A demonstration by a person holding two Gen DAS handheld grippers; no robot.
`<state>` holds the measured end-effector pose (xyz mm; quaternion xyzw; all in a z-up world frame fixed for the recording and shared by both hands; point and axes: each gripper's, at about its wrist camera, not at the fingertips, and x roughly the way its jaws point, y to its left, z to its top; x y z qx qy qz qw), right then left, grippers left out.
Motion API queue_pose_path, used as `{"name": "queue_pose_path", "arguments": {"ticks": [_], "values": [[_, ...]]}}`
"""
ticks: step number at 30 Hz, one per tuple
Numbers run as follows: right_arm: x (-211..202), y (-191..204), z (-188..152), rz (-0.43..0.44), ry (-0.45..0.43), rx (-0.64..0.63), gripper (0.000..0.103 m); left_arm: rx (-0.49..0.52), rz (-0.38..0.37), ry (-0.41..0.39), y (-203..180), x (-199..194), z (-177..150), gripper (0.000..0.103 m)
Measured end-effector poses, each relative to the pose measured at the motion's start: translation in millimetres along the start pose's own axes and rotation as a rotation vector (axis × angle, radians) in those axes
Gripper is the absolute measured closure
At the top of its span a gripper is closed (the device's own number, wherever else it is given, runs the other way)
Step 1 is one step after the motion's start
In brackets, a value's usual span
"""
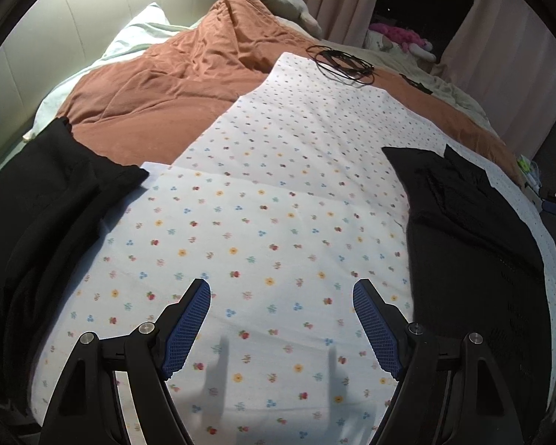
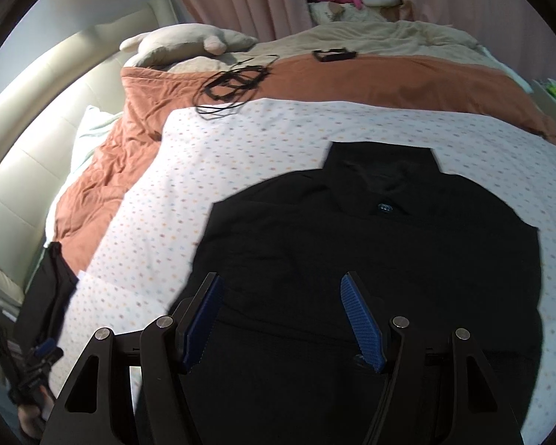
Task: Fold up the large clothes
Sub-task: 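Move both tools to the shirt hem and close the left tool on its edge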
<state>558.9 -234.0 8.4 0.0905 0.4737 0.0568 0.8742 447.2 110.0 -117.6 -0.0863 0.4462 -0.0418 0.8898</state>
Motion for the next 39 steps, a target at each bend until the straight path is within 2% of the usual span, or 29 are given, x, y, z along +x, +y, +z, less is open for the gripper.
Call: {"name": "queue_pose_path", "arguments": {"ticks": [11,20,23,28,31,36,39], "values": [[-64.9,-109.8,-72.8,-0.073,-0.017,0.118,0.034,0.064,-0.048,0.019,-69.1,-5.6,-11.8,0.023],[-104.3,-182.0,-146.4,-0.088,-0.030,0.239,0.034,0.104,-0.094,0.058,-106.4,-5.5,-40.7,0.023],[-113.4,-202.4,-177.7,-0.096,-0.030,0.268,0.034,0.116,-0.106,0.083,-112.0,-2.0,-54.0,0.030],[-122.5,-229.0,-228.1,-0.095,-0.023,0.309,0.034,0.130,-0.119,0.147,-113.5,8.0,-75.6,0.048],[-123.0,-236.4,-254.1,-0.080,-0.012,0.324,0.034,0.121,-0.129,0.173,-110.8,12.0,-85.6,0.054],[-122.7,-240.5,-285.6,-0.038,0.003,0.343,0.044,0.111,-0.147,0.214,-106.4,15.8,-101.8,0.066],[-121.6,-238.6,-303.9,-0.017,0.017,0.354,0.048,0.099,-0.166,0.236,-102.5,15.9,-113.5,0.067]]}}
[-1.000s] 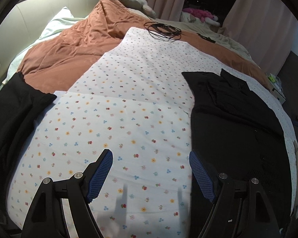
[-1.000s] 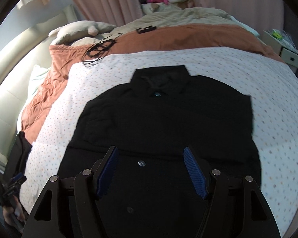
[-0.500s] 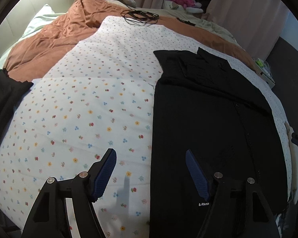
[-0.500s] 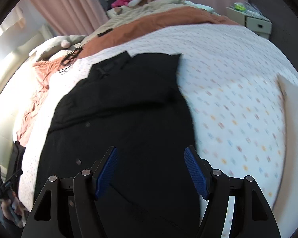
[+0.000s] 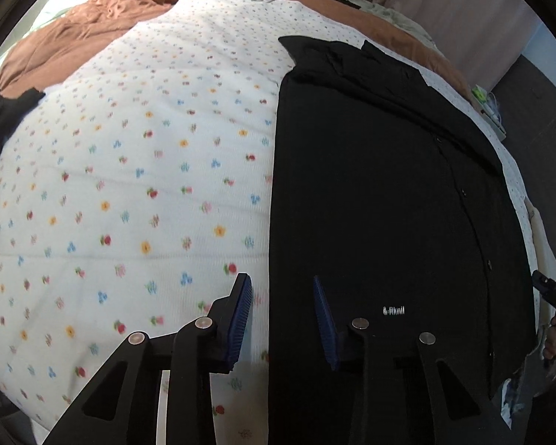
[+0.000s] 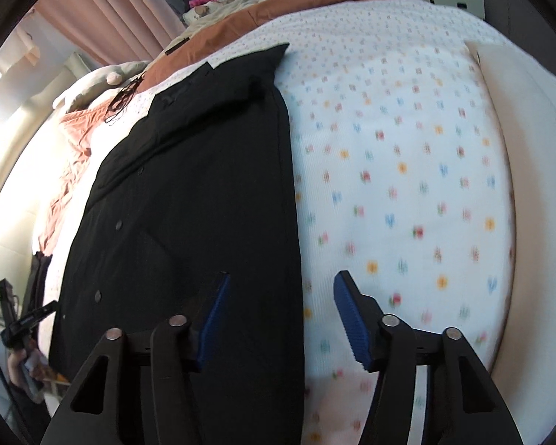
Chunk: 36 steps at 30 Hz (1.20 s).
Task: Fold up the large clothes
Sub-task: 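Move both tools to the shirt hem and close the left tool on its edge, then close both tools on the hem of the black shirt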
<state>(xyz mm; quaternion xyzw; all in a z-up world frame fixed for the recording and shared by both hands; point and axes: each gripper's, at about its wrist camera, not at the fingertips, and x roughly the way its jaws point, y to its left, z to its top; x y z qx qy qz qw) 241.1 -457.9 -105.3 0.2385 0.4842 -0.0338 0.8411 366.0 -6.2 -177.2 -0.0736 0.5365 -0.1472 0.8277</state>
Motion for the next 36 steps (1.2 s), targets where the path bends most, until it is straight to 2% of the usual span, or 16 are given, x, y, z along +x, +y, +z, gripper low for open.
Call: {"name": "queue_pose_path", "arguments": {"ticks": [5,7,14,21,28,36], "values": [[-0.2,-2.4,-28.8,0.046,0.019,0.011,0.053,-0.008,-0.040,0.006,2.1,-8.9,-18.9,0.071],[-4.4,-2.6,-42.1,0.072,0.015,0.015,0.055,-0.012,-0.058,0.014,2.5,-12.8,-26.1,0.076],[-16.1,-11.3,-78.3,0.183,0.016,0.096,0.065,-0.046,-0.133,0.037,6.8,-23.8,-56.6,0.077],[-22.2,-20.4,-112.5,0.306,0.030,0.173,0.066,-0.114,-0.218,0.042,21.4,-35.0,-81.2,0.077],[-17.3,-19.2,-125.0,0.372,0.027,0.221,0.066,-0.170,-0.257,0.033,29.1,-38.1,-92.6,0.077],[-2.8,-24.1,-115.4,0.428,-0.021,0.322,0.066,-0.202,-0.301,0.040,27.6,-24.8,-78.8,0.077]]}}
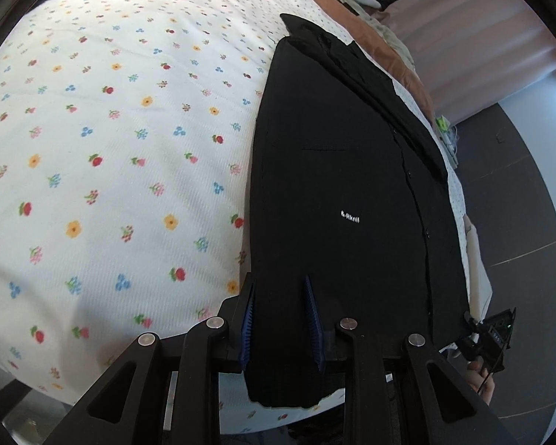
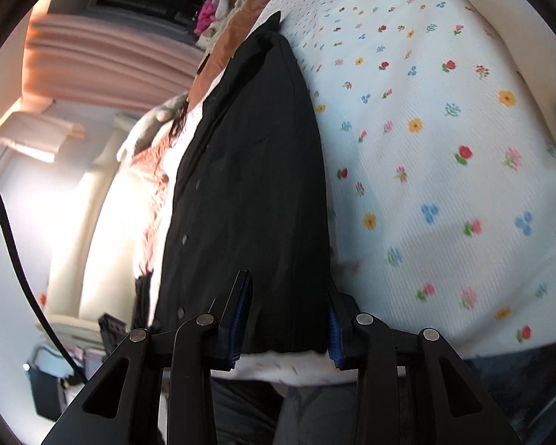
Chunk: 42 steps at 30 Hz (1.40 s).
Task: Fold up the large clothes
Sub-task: 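Close both tools on the hem of the black shirt, then lift the hem with both tools and fold it over toward the collar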
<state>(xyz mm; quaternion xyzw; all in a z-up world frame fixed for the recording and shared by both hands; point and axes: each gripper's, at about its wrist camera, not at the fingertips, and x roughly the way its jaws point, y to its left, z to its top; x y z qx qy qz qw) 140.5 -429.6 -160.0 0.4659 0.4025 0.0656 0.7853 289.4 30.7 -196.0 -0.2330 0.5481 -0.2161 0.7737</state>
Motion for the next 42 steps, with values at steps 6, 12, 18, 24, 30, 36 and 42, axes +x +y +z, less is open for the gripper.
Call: {"name": "queue_pose_path", "arguments": {"ticks": [6,12,18,24,30,36,42], "values": [[9.2,3.2,4.9,0.001,-0.019,0.019,0.078,-0.022,-0.024,-0.013,3.9,-2.6,-1.9,0.079],[5.3,11.3,5.9,-0.014,-0.037,0.006,0.092,-0.020,-0.046,-0.059,-0.2,-16.8,-6.8,0.092],[-18.1,38.5,3.0,0.036,-0.096,-0.039,0.094,-0.008,-0.104,-0.122,-14.3,-48.3,-9.8,0.094],[-38.8,79.4,-6.1,0.065,-0.124,-0.130,0.094,0.043,-0.145,-0.201,-33.7,-97.0,-19.6,0.094],[-68.3,106.5,-24.7,0.095,-0.147,-0.201,0.094,0.062,-0.180,-0.266,-44.1,-143.1,-44.9,0.094],[-94.4,120.5,-58.8,0.092,-0.130,-0.284,0.094,0.060,-0.182,-0.308,-52.4,-183.8,-83.4,0.094],[-122.2,126.4,-86.7,0.129,-0.149,-0.309,0.094,0.053,-0.207,-0.338,-50.6,-216.1,-122.4,0.094]]}}
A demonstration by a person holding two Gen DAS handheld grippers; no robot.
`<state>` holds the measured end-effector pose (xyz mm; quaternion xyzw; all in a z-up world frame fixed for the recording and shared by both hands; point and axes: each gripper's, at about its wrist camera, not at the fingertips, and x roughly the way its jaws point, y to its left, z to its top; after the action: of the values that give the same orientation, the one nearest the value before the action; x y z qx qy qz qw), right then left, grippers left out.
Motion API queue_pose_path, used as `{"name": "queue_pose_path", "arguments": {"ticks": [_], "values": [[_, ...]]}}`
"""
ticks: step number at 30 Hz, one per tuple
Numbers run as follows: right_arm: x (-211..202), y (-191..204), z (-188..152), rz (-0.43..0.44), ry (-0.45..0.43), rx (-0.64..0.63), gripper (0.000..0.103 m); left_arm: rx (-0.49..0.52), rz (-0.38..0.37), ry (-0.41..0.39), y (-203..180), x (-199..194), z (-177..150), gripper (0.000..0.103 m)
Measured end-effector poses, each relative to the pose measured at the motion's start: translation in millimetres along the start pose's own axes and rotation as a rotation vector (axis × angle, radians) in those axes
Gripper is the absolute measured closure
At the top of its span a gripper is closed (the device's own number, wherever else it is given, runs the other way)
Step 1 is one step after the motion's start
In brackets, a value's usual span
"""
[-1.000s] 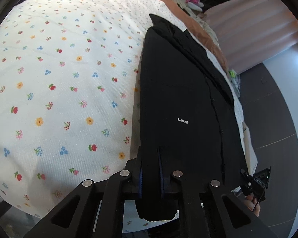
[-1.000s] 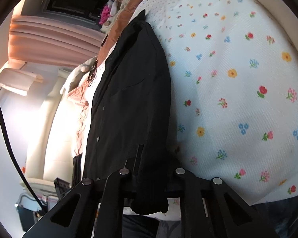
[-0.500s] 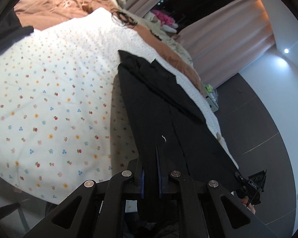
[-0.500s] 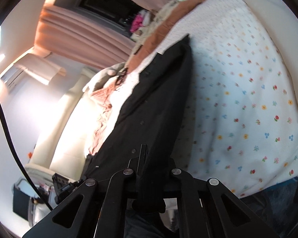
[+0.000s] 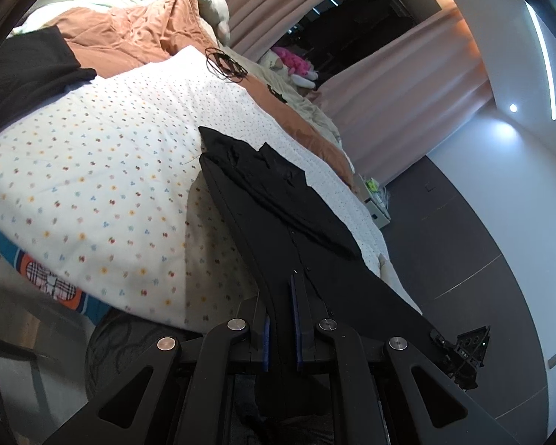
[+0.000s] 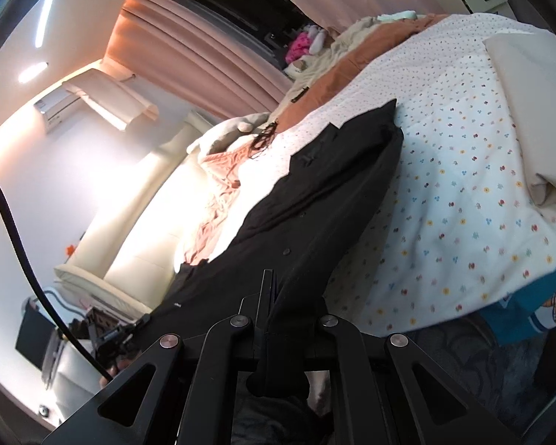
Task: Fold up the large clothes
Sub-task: 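Lift the hem with both tools and fold it over toward the collar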
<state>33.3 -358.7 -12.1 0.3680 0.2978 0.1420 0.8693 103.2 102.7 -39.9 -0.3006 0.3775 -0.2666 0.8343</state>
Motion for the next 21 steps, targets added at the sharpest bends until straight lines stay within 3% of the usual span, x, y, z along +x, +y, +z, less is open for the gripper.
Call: {"name": "queue_pose_path", "arguments": {"ticks": [12,21], "values": [[-21.0,22.0,-28.4,0.078,0.002,-0.100,0.094,-0.030,-0.005,-0.035,11.0,-36.8,-27.7,0.094],[-12.0,24.6,0.2,0.071,-0.021,-0.100,0.094,-0.011,-0.001,-0.057,2.4,-25.0,8.5,0.094]]}}
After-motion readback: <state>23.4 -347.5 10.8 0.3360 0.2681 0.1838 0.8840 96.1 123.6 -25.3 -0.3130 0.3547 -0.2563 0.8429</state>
